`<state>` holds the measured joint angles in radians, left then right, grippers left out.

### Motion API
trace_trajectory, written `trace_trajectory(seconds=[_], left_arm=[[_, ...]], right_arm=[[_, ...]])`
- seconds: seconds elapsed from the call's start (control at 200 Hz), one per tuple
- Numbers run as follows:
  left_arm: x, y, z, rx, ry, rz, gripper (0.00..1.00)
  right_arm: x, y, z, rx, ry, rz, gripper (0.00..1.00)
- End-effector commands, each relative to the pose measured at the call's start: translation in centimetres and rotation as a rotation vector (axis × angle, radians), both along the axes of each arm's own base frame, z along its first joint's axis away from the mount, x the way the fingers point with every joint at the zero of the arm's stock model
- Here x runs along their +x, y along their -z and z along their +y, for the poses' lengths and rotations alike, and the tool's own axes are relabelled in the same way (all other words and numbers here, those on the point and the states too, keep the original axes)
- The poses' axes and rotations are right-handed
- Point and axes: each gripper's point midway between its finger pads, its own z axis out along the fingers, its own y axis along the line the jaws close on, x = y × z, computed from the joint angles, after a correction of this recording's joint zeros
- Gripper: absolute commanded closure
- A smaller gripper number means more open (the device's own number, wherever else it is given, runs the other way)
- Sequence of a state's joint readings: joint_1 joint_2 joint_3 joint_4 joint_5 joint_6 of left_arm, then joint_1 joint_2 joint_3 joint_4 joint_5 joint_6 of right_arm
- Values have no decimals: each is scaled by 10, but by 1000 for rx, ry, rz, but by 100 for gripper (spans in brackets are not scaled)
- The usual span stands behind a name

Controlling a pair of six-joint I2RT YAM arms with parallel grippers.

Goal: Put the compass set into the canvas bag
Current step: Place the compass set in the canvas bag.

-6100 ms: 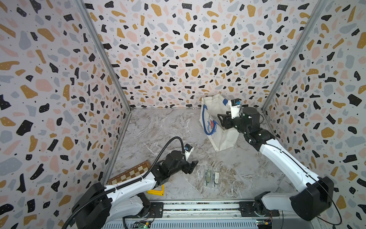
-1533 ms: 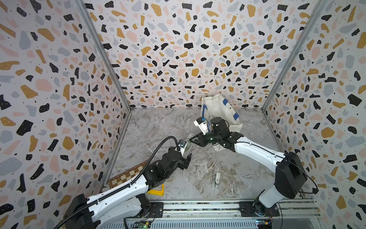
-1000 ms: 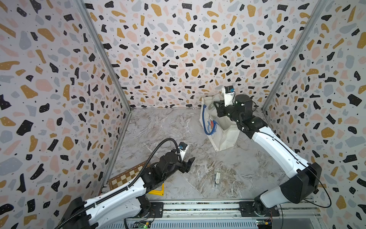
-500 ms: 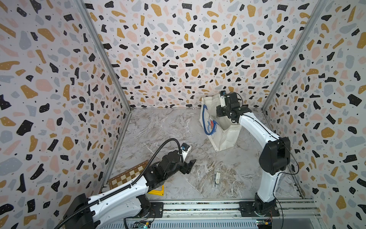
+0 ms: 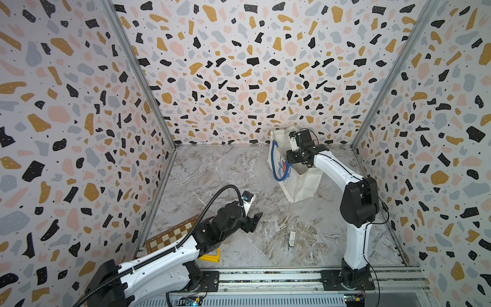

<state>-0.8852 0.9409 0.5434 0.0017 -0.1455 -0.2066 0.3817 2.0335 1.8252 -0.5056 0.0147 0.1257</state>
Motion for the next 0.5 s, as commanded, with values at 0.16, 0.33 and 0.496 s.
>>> trace_trajectory(seconds=[0.16,0.33,0.496], left_arm=[[7,-9,-4,-66,-70,45,20],[-16,10,-44,14,-14,93,20],[-37,34,-87,97,11,210,20]], right_arm=[[-36,-156,-11,147,18,-317,37],[-93,-177,-26,253,16,-464,28],[-137,-163,-52,336,37,-561,13]])
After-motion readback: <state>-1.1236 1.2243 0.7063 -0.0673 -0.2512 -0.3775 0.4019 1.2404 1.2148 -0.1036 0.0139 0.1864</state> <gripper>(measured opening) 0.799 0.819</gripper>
